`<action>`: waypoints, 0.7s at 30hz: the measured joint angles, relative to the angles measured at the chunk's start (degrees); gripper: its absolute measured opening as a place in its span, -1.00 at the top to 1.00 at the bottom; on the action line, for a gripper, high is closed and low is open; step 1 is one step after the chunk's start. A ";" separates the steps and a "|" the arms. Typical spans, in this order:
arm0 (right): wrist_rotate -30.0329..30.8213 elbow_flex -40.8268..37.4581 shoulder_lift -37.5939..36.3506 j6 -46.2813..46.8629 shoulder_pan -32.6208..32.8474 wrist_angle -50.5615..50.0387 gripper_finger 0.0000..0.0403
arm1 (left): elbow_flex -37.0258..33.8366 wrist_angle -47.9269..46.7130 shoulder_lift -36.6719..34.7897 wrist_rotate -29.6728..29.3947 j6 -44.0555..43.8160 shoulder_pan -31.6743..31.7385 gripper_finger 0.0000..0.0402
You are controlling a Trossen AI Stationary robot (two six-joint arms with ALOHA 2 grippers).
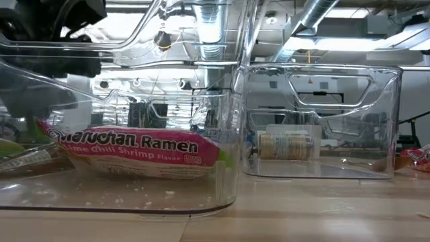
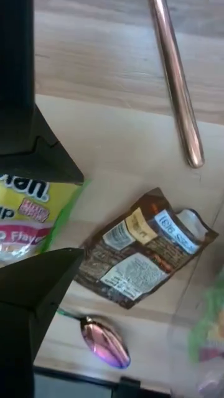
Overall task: Pick & Place Food Item
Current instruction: Put the green noodle pack into the left transparent bin
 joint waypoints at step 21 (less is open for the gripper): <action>-0.01 0.00 0.00 -0.04 -1.25 -1.08 -0.08 | -7.31 8.58 2.58 -0.92 -1.98 0.00 0.12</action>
